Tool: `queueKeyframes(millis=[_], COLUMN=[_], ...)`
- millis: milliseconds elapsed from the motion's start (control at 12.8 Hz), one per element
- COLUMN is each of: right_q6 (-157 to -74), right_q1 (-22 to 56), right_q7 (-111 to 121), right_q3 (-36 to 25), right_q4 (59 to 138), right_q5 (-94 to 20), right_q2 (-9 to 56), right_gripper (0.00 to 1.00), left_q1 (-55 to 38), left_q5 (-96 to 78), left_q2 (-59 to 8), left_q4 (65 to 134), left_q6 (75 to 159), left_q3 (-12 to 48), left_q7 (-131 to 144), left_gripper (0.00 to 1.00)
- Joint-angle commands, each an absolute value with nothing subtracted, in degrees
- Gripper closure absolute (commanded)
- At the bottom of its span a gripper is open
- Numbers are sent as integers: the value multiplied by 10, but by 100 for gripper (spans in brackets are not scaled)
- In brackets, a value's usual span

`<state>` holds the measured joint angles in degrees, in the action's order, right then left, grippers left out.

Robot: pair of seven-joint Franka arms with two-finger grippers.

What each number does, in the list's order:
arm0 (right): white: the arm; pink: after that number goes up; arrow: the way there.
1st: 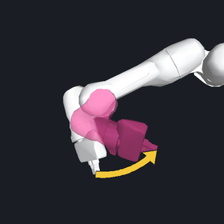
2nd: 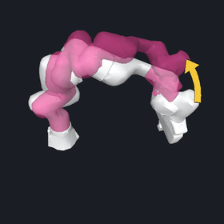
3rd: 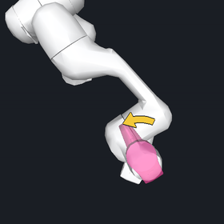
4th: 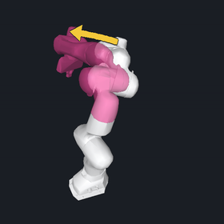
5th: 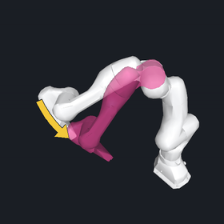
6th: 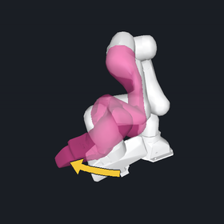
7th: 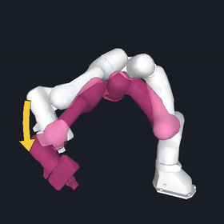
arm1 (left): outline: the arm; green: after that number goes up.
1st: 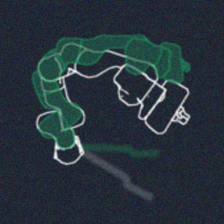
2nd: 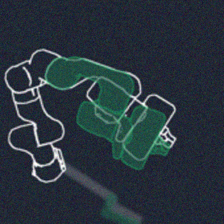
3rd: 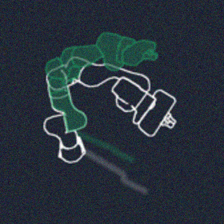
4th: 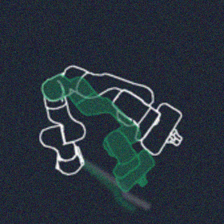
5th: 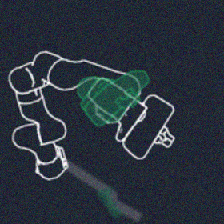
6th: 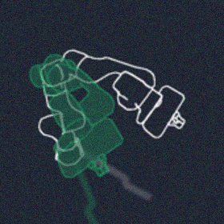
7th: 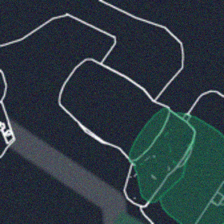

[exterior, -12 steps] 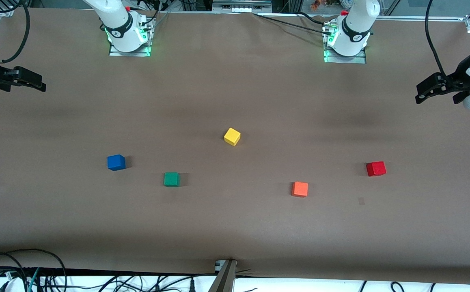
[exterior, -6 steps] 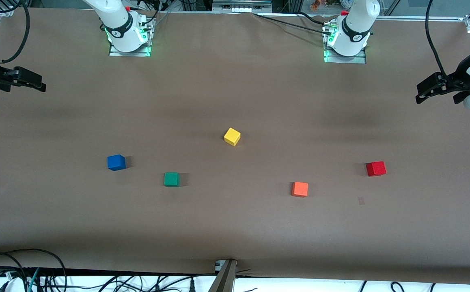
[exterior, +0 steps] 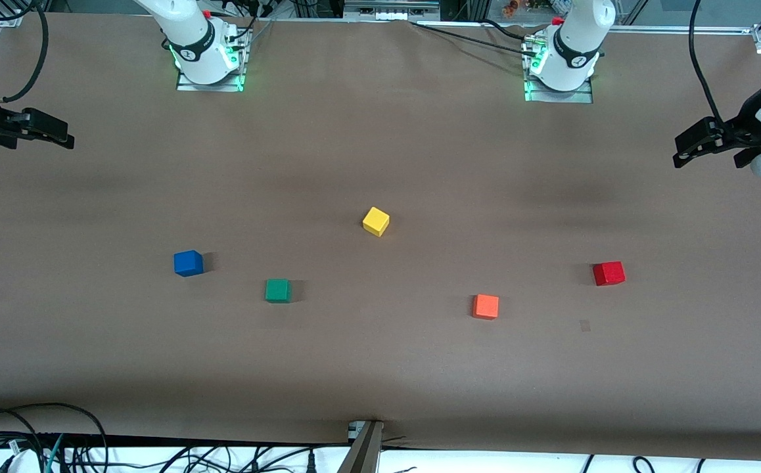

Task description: Pass red block to right arm, stack on blue

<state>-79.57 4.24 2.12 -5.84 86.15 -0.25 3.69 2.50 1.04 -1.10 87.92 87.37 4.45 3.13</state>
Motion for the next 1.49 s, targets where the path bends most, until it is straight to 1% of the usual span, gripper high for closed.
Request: queueKeyframes(millis=[0, 1408], right_q6=[-794, -794], right_q1=[43, 39], right_q7=[15, 15], right_q3=[-59, -61], right_q4=[850, 850], right_q5=[-2, -3], right_q2=[41, 41], right_gripper=[0, 0], left_q1=[23, 18], left_q5=[4, 0], left_q2=[-11, -11], left_q4=[867, 867], left_q6=[861, 849], left_q3=[42, 45], left_q7=[36, 61], left_gripper=[0, 0])
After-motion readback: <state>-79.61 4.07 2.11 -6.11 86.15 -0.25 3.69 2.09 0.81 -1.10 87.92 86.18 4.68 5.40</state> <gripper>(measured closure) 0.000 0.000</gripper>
